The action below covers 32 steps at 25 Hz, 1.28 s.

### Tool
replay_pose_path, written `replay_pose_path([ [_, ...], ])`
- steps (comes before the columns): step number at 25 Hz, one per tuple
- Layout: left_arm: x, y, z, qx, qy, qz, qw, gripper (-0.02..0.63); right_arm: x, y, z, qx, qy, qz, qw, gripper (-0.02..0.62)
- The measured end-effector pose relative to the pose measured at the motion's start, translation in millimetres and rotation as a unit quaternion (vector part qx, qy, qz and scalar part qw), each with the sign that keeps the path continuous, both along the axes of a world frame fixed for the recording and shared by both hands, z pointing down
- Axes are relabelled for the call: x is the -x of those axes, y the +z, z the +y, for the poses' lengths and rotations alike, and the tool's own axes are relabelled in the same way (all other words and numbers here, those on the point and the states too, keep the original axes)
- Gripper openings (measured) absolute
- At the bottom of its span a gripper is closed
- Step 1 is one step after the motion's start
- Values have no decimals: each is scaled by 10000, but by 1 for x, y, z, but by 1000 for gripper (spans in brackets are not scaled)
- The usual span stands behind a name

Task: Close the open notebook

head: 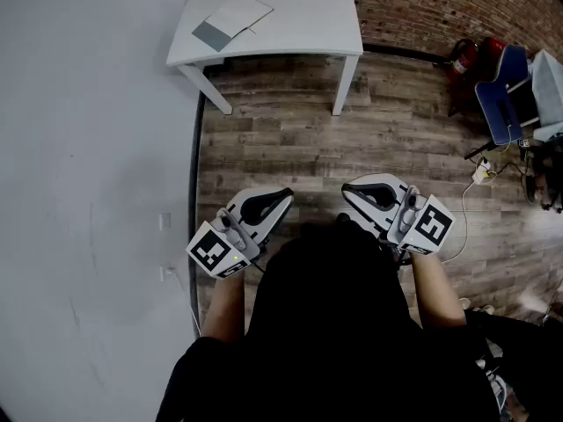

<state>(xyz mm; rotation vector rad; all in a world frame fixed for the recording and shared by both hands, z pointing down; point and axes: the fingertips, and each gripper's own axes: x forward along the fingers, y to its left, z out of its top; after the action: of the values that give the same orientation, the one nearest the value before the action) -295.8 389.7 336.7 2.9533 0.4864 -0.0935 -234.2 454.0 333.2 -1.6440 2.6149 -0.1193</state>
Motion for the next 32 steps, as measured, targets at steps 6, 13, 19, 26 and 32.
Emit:
replay_pose_path([
  [6, 9, 4, -7, 32, -15, -49, 10000, 17, 8, 0, -5, 88, 39, 32, 9999, 5],
  [13, 13, 10, -10, 190, 59, 56, 9998, 17, 4, 2, -1, 280, 157, 45, 9995, 5],
  [19, 12, 10, -16, 673, 164, 181, 9974, 17, -11, 11, -4, 586, 193, 50, 9981, 5],
  [26, -8, 15, -41, 704, 104, 55, 9975, 17, -29, 25, -32, 848, -78, 128, 9963, 5],
  [32, -39, 22, -77, 761, -40, -204, 9969, 17, -59, 18, -74, 687, -268, 15, 9973, 5],
])
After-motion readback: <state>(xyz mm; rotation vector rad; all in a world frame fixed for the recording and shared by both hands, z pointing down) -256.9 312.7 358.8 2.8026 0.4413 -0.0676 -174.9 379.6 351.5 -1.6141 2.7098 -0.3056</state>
